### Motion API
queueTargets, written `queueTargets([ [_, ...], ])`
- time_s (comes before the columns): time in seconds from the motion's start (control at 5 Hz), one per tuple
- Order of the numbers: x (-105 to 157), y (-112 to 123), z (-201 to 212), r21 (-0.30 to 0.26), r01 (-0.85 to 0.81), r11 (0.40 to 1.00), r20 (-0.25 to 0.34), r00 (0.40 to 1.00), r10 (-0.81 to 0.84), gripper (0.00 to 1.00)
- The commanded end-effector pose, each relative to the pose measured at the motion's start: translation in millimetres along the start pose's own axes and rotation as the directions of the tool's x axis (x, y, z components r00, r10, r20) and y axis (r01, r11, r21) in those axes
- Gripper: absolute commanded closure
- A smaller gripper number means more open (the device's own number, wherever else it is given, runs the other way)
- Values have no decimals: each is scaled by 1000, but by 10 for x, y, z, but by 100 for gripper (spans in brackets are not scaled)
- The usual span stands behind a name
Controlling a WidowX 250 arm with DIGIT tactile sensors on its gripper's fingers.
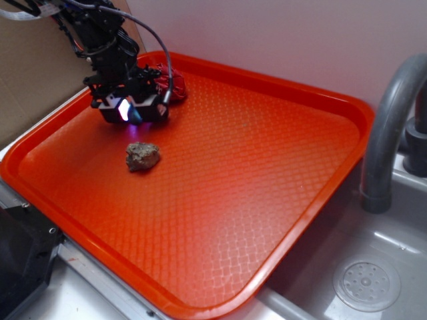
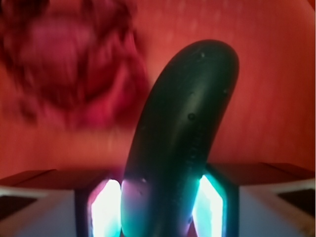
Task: Grab the plastic pickle.
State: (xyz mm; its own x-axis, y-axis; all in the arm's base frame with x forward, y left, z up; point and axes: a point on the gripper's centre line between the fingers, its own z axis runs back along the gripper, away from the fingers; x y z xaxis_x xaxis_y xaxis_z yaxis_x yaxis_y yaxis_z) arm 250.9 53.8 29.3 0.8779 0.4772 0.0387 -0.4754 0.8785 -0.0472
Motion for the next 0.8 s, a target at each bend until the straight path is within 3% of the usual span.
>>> queueTargets([
  [0.0,-49,-181,778,12,115,993,74,991,-116,100],
  [0.2,-247,-404,1171,58,305,951,3,952,-306,100],
  [0.6,-459,-523,1711,-54,388,920,33,922,-387,100],
])
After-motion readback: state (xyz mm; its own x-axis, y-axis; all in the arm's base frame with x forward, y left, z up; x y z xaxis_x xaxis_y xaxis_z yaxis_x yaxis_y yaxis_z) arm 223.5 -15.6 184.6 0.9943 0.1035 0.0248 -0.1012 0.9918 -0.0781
